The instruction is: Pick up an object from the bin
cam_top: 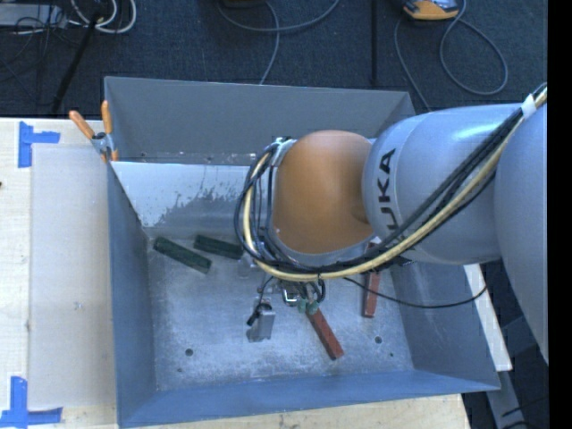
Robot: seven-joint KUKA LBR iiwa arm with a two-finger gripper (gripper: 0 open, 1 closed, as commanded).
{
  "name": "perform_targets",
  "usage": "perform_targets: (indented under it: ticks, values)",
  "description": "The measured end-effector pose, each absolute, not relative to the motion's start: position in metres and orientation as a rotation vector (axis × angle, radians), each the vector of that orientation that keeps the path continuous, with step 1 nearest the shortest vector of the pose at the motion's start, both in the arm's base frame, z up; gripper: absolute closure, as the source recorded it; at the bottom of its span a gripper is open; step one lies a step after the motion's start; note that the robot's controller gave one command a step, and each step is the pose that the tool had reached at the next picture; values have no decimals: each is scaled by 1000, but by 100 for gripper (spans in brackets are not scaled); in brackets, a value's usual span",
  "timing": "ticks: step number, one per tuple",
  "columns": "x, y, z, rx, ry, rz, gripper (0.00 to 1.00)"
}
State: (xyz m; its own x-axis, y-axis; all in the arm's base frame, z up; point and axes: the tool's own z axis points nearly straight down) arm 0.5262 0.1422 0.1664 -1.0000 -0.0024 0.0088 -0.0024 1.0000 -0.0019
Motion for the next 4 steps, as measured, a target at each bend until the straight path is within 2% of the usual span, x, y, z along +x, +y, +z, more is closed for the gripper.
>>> perform_targets:
  ticks: [1,2,3,4]
  values:
    - [505,99,67,-389,-3109,5,0]
    - [519,-3,96,-365,-3122,7,0]
    - [508,-7,68,-357,-3116,2,0]
    - [509,-8,69,-362,-3118,0,100]
